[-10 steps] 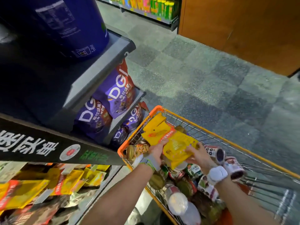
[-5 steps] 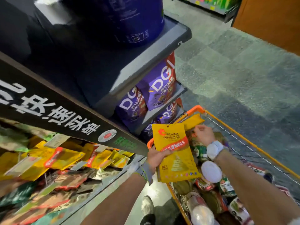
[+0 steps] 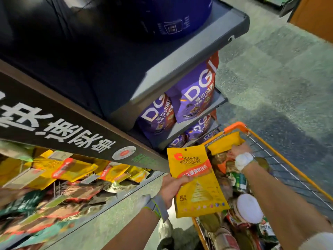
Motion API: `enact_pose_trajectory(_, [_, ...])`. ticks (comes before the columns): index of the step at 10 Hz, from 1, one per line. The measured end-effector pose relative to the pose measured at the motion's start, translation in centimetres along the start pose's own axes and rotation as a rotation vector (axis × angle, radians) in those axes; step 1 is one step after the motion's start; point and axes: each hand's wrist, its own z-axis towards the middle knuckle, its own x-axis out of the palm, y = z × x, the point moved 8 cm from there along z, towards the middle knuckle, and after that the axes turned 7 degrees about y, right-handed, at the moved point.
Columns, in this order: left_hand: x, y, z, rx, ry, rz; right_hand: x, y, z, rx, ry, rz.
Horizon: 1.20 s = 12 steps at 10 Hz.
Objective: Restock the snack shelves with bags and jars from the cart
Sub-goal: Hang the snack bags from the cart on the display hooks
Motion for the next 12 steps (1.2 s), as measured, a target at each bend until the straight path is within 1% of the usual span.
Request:
enact_pose_trajectory(1, [-0.3, -1.1, 0.0, 0.013, -0.021, 0.011, -0.2, 0.8, -2.1, 0.033, -0.004, -0.010])
enact_pose_trajectory(2, [-1.5, -1.7, -1.1, 0.006, -0.069, 0.015, -0.3, 4.7, -10.3, -0.049, -0.140, -0.101])
enact_pose_trajectory(3, [-1.9, -2.0, -1.5, -0.008, -0.071, 0.037, -1.2, 4.8, -14.9, -0.130, -0.235, -0.045])
enact_pose_trajectory(4, [-1.6, -2.2, -2.8, -0.004, -0.056, 0.108, -3.0, 1.2, -22.2, -0.172, -0.348, -0.002])
enact_pose_trajectory(5, [-0.2, -2.8, -4.1, 0.045, -0.020, 0.130, -3.6, -6.3, -25.5, -0.085, -0.351, 0.085])
enact_pose_trajectory(6, [0.9, -2.1, -4.2, 0.061, 0.006, 0.205, -4.1, -11.2, -27.4, 0.030, -0.371, -0.019])
enact_pose_trajectory(7, [0.6, 0.8, 0.1, 0.095, -0.004, 0.333, -4.1, -13.1, -29.9, 0.174, -0.311, -0.171])
enact_pose_trajectory(8, [0.8, 2.4, 1.9, 0.077, 0.030, 0.361, -5.3, -12.5, -30.3, 0.187, -0.388, -0.193])
enact_pose_trajectory(9, [2.5, 1.0, -2.9, 0.047, 0.041, 0.387, -7.5, -10.6, -30.6, 0.225, -0.561, -0.344])
enact_pose_trajectory(10, [3.1, 0.3, -4.1, 0.043, 0.029, 0.378, -8.9, -8.0, -29.3, 0.196, -0.593, -0.473])
enact_pose_trajectory(11, [3.0, 0.5, -3.5, 0.033, 0.017, 0.376, -9.6, -6.3, -27.6, 0.085, -0.575, -0.583])
enact_pose_trajectory(12, [3.2, 0.4, -2.6, 0.037, 0.012, 0.387, -9.3, -4.1, -24.5, -0.059, -0.369, -0.724])
